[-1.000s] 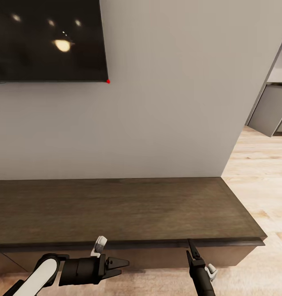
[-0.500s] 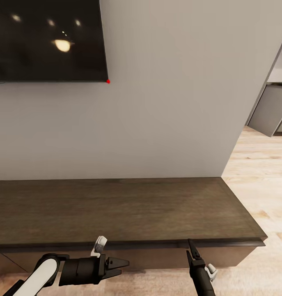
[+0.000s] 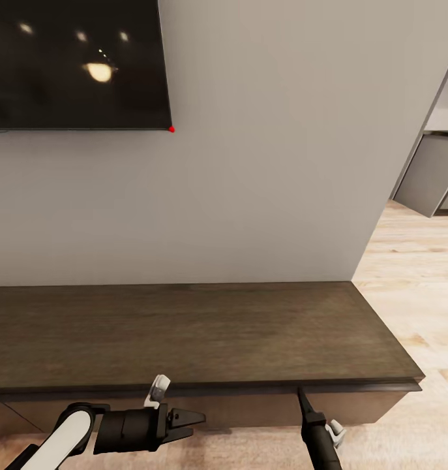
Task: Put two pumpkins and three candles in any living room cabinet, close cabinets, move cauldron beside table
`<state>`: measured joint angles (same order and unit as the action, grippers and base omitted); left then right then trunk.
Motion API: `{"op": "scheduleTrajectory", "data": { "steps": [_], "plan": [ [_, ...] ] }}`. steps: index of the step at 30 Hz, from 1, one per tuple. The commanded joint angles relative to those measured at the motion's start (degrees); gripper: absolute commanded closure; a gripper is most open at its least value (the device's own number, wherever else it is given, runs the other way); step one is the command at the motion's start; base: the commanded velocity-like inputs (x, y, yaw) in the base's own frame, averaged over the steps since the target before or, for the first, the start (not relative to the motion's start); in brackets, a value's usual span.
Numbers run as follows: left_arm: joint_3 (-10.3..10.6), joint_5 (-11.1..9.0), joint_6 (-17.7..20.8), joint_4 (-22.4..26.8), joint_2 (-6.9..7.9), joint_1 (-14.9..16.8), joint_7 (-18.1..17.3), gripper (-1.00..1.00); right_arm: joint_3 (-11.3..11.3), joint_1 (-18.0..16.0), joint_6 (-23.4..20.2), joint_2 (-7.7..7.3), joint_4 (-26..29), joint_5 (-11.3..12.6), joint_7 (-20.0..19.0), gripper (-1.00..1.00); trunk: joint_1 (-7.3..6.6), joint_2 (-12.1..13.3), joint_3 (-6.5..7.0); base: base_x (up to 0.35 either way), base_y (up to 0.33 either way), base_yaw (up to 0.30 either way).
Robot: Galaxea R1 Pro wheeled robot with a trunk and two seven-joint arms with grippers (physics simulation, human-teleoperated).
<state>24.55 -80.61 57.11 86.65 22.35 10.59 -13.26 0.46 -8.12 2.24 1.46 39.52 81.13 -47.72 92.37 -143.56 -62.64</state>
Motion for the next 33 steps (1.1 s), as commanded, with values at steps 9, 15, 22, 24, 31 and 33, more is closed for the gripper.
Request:
{"op": "scheduleTrajectory", "data": {
  "steps": [9,15,22,24,31,33],
  "plan": [
    [0.1,0.5,0.0,0.0,0.05,0.0,-0.5,-1.0,-0.1,0.0,0.0,0.03,0.1,0.3,-0.5,1.0,-0.02,0.0,-0.04,0.0,0.0,0.0],
    [0.1,0.4,0.0,0.0,0.06,0.0,-0.5,-1.0,0.0,0.0,0.0,0.03,0.1,0.3,-0.5,1.0,-0.02,0.0,-0.04,0.0,0.0,0.0],
    [0.1,0.5,0.0,-0.1,0.06,0.0,-0.5,-1.0,-0.1,0.0,0.0,0.03,0.1,0.3,-0.4,1.0,-0.02,0.0,-0.04,-0.033,0.0,0.0],
    [0.1,0.5,0.0,-0.1,0.06,0.0,-0.5,-1.0,-0.1,0.0,0.0,0.03,0.1,0.3,-0.4,1.0,-0.02,0.0,-0.04,-0.023,0.0,0.0],
    [0.1,0.5,0.0,-0.1,0.06,0.0,-0.5,-1.0,-0.1,0.0,0.0,0.03,0.2,0.2,-0.4,1.0,-0.02,0.0,-0.04,-0.007,0.0,0.0],
    [0.1,0.5,0.0,-0.1,0.06,0.0,-0.5,-1.0,-0.1,0.0,0.0,0.03,0.2,0.2,-0.4,1.0,-0.02,0.0,-0.04,-0.078,0.0,0.0]
  ]
}}
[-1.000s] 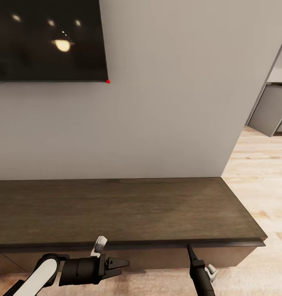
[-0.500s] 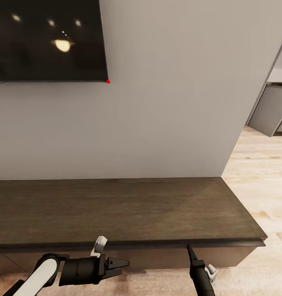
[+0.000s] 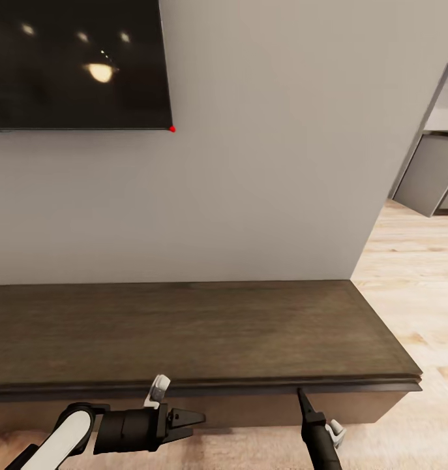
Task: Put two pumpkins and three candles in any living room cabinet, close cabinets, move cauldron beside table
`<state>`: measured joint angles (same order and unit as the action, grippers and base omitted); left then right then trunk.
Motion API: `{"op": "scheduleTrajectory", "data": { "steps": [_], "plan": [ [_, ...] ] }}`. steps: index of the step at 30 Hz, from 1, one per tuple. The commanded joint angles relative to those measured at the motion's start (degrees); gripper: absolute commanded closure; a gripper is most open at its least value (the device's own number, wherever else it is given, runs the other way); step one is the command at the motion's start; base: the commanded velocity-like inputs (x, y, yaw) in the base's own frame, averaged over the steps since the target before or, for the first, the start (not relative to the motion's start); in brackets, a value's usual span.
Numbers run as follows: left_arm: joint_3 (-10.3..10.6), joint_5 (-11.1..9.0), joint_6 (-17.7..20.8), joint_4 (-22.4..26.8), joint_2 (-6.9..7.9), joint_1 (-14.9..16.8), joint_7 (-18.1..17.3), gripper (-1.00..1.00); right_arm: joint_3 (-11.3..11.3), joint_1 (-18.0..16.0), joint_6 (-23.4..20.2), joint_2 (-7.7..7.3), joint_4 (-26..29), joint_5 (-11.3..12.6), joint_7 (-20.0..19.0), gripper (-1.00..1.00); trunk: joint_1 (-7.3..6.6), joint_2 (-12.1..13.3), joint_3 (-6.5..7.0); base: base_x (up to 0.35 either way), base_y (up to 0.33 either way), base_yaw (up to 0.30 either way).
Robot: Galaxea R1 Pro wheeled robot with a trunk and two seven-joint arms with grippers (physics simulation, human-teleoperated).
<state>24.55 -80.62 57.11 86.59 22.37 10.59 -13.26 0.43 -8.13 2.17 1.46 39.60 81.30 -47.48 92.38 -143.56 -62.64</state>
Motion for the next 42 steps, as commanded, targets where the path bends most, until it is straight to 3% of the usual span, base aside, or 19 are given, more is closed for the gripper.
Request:
{"op": "scheduleTrajectory", "data": {
  "steps": [1,42],
  "plan": [
    [0.1,0.5,0.0,0.0,0.02,0.0,-0.5,-1.0,-0.1,0.0,0.1,0.03,0.1,0.0,-0.7,1.0,-0.03,0.0,-0.04,-0.123,0.0,0.0],
    [0.1,0.6,0.0,0.0,0.0,0.0,-0.5,-1.0,-0.1,0.0,0.1,0.03,0.0,0.0,-0.7,1.0,-0.03,0.0,-0.04,-0.14,0.0,0.0]
  ]
}}
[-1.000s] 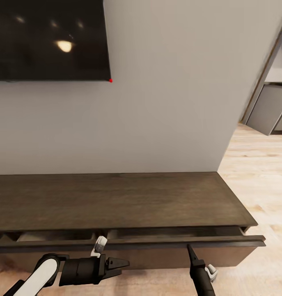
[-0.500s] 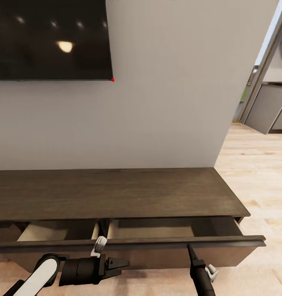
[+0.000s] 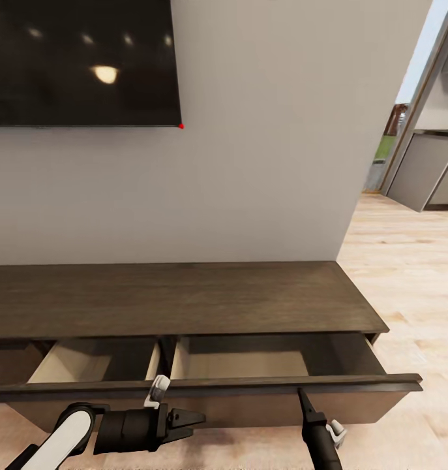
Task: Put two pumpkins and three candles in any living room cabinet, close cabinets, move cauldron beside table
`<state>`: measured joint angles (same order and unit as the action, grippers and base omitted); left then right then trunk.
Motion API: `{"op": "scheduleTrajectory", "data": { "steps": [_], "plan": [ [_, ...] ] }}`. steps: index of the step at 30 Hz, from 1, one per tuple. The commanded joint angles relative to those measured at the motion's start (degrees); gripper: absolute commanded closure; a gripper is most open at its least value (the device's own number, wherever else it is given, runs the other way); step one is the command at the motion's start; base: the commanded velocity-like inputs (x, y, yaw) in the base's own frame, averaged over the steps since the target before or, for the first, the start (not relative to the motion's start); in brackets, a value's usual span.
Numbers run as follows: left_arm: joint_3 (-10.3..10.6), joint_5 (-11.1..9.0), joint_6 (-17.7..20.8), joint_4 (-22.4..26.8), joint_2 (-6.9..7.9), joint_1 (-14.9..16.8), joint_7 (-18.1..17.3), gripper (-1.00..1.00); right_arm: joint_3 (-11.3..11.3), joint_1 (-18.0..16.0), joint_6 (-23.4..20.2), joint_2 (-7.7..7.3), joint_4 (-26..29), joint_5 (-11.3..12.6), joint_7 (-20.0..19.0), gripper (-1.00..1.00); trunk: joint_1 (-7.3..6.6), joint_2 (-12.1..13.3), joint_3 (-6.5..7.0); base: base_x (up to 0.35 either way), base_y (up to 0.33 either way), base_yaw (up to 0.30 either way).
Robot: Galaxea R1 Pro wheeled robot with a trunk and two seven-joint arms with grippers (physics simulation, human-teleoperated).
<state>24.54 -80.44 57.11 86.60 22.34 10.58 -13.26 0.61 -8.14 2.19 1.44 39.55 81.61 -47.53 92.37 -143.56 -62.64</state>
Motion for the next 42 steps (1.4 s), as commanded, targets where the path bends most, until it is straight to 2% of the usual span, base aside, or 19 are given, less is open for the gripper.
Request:
{"op": "scheduleTrajectory", "data": {
  "steps": [1,42],
  "plan": [
    [0.1,0.5,0.0,0.0,0.03,0.0,-0.5,-1.0,-0.3,0.0,0.1,0.05,0.1,-0.3,-0.6,1.0,-0.03,0.0,-0.04,-0.043,0.0,0.0],
    [0.1,0.5,0.0,-0.1,-0.01,0.0,-0.5,-1.0,-0.3,0.0,0.1,0.05,0.1,-0.3,-0.6,1.0,-0.03,0.0,-0.04,-0.081,0.0,0.0]
  ]
}}
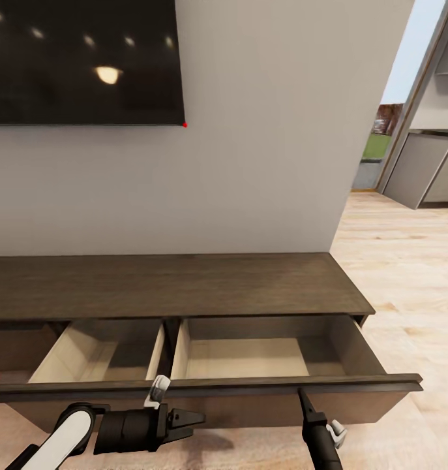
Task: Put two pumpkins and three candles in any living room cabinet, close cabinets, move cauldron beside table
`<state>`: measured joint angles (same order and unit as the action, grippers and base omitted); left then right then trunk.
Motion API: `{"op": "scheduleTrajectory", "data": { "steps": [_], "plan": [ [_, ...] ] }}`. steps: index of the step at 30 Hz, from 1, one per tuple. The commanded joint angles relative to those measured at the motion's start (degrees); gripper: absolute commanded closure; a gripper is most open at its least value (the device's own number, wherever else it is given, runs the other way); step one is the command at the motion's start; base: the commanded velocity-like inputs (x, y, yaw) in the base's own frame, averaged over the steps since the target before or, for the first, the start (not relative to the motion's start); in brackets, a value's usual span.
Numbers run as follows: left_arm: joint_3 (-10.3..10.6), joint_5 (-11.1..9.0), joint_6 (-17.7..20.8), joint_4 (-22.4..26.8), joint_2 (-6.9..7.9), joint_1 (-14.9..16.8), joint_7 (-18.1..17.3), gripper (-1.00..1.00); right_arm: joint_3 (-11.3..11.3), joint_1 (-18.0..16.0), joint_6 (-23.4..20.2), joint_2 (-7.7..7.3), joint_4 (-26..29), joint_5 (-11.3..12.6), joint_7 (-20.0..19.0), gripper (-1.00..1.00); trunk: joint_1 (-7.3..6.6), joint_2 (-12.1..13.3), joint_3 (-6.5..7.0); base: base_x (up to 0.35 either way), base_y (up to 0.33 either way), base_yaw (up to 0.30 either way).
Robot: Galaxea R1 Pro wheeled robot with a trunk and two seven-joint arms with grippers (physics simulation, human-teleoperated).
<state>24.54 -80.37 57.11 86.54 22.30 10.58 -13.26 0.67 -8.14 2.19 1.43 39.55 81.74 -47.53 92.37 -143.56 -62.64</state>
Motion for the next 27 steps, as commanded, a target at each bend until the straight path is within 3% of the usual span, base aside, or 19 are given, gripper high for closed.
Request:
{"op": "scheduleTrajectory", "data": {
  "steps": [1,27],
  "plan": [
    [0.1,0.5,0.0,0.0,0.06,0.1,-0.5,-1.0,-0.3,0.0,0.1,0.06,0.1,-0.5,-0.6,1.0,-0.03,0.0,-0.04,-0.038,0.0,0.0],
    [0.1,0.5,0.0,-0.1,0.08,0.1,-0.5,-1.0,-0.3,0.0,0.1,0.06,0.1,-0.5,-0.6,1.0,-0.03,0.0,-0.04,-0.047,0.0,0.0]
  ]
}}
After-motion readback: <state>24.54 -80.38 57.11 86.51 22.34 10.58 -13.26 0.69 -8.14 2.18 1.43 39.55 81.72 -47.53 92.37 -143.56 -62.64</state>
